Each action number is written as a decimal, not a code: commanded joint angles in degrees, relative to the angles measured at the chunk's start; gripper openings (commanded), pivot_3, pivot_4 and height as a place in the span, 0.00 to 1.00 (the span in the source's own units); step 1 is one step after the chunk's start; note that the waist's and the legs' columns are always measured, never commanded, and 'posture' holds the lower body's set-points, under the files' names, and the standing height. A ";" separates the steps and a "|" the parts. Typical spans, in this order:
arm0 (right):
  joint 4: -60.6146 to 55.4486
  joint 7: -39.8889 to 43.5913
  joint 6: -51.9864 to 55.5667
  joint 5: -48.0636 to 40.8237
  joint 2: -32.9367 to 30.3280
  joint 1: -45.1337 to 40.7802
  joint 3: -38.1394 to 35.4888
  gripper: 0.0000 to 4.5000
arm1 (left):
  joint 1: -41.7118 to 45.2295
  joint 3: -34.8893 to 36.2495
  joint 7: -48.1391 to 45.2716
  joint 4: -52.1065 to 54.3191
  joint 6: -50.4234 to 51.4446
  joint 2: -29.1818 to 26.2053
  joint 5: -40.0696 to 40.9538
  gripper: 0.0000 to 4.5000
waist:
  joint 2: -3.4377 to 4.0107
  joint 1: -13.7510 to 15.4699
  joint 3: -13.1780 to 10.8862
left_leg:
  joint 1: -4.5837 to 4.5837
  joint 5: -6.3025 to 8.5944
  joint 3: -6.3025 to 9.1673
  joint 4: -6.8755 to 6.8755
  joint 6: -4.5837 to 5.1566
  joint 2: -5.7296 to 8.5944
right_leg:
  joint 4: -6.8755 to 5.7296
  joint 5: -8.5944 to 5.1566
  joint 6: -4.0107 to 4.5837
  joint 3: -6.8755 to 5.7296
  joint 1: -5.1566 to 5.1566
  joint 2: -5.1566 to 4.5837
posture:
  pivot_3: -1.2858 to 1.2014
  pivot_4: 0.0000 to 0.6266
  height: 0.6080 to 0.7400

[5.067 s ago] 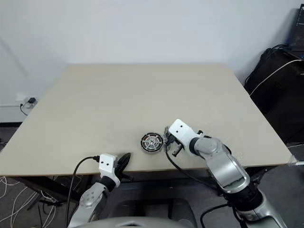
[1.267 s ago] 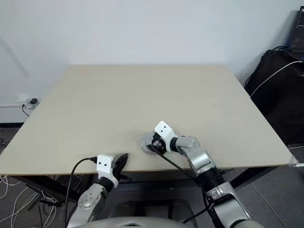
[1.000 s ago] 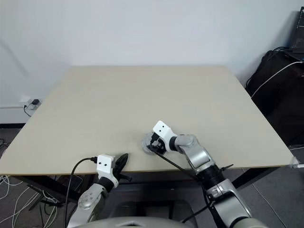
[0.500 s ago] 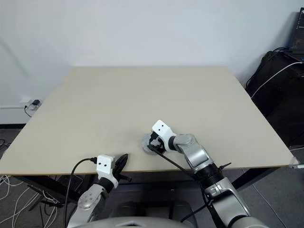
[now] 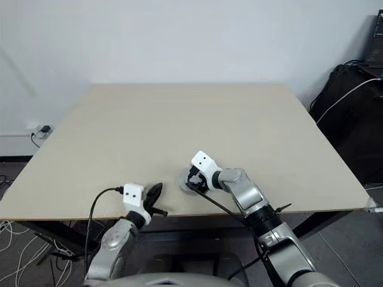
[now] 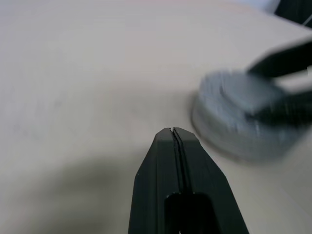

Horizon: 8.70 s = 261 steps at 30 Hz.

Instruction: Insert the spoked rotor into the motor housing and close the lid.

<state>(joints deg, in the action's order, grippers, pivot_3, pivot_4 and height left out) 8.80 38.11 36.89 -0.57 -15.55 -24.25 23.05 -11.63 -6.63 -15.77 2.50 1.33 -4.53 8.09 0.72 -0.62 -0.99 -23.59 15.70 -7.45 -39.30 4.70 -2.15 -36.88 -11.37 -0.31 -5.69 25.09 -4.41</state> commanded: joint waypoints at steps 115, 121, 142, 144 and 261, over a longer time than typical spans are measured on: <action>-8.37 -23.70 34.10 -28.56 17.99 5.44 -41.33 1.00 | 29.23 -6.07 -18.47 -21.85 19.65 -2.39 -2.80 0.00 | 0.06 -0.08 -0.10 | -0.11 0.01 0.60 0.19 0.14 0.10 | 0.87 0.20 -0.17 -0.35 -0.48 -0.05 | 0.52 0.00 1.00; -7.91 -25.63 36.55 -30.23 19.54 5.20 -42.53 1.00 | 29.09 -6.06 -18.54 -21.75 19.56 -2.45 -2.76 0.00 | 0.11 -0.22 -0.10 | -0.10 0.02 0.56 0.19 0.16 0.11 | 0.88 0.19 -0.18 -0.31 -0.48 -0.04 | 0.52 0.00 1.00; -4.99 -27.53 39.35 -45.60 29.79 3.60 -59.44 1.00 | 27.57 -5.49 -18.54 -20.40 20.04 -3.42 -2.63 0.00 | 0.27 -0.68 -0.18 | -0.12 0.02 0.57 0.23 0.16 0.10 | 0.89 0.20 -0.20 -0.29 -0.46 0.01 | 0.52 0.00 1.00; -4.70 -28.62 38.90 -46.28 29.77 4.03 -58.69 1.00 | 27.49 -5.44 -18.54 -20.28 20.18 -3.44 -2.68 0.00 | 0.29 -0.68 -0.19 | -0.11 0.03 0.57 0.25 0.16 0.10 | 0.89 0.19 -0.19 -0.29 -0.46 0.01 | 0.52 0.00 1.00; -6.20 -32.87 42.13 -76.63 21.77 11.31 -45.01 0.28 | -7.87 6.03 -3.32 8.92 28.87 15.56 77.65 0.99 | 0.31 -1.40 -1.22 | -0.45 0.12 0.12 0.26 0.29 0.10 | 1.00 0.22 -0.38 0.08 -0.02 0.16 | 0.52 0.00 1.00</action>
<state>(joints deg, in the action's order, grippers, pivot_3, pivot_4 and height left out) 5.81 3.94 77.75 -72.83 5.51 -12.26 -23.50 -20.24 1.51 -18.81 11.25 30.50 3.86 84.55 1.03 -2.03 -2.21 -24.03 15.83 -7.33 -39.05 5.00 -2.04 -35.88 -11.14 -0.70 -5.61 25.07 -4.25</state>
